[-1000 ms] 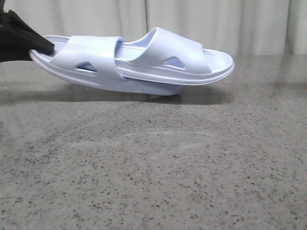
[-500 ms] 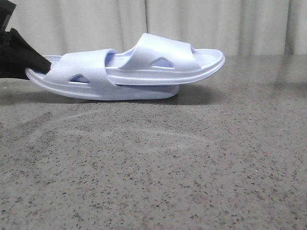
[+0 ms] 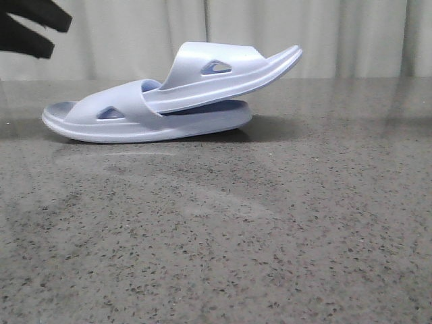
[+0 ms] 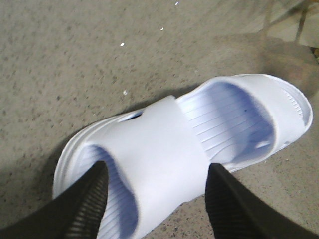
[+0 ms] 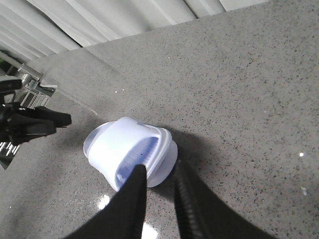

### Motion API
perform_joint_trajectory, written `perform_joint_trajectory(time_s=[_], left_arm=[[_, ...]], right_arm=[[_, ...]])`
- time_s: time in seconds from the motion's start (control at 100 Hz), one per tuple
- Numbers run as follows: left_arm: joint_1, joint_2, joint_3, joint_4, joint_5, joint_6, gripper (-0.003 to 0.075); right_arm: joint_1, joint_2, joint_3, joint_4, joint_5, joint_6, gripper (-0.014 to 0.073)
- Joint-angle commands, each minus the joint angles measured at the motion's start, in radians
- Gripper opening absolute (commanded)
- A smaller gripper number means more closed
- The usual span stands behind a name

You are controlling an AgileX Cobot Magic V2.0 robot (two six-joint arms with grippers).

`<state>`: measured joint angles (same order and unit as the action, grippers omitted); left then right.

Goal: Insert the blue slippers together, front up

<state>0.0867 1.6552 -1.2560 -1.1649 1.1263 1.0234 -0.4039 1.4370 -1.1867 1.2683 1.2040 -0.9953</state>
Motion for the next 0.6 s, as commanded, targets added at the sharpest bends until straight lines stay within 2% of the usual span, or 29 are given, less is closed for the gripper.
perform_joint_trajectory(time_s=[0.0, 0.11, 0.23, 0.27, 0.45, 0.59], left_arm=[[0.001, -0.091, -0.061, -0.054, 0.041, 0.002, 0.0348], [0.001, -0.15, -0.082, -0.047, 0.032, 0.002, 0.0235], [0.001, -0.224, -0.083, -0.028, -0.012, 0.039, 0.0016], [0.001, -0.252, -0.083, -0.019, -0.037, 0.051, 0.0015], [0.001, -0.39, -0.072, 0.039, -0.208, 0.051, 0.0015], [-0.067, -0.511, -0.015, 0.049, -0.457, 0.051, 0.0015]], right_arm=[[0.02, -0.045, -0.028, 0.044, 0.084, -0.002, 0.0099], [0.061, -0.047, -0.028, 0.042, 0.082, -0.002, 0.0057], [0.112, -0.054, -0.028, 0.029, 0.07, -0.002, -0.0083], [0.129, -0.064, -0.028, 0.012, 0.056, -0.002, -0.0105], [0.208, -0.139, -0.012, -0.035, -0.091, -0.002, -0.0084], [0.3, -0.218, 0.045, -0.035, -0.298, -0.002, -0.0084]])
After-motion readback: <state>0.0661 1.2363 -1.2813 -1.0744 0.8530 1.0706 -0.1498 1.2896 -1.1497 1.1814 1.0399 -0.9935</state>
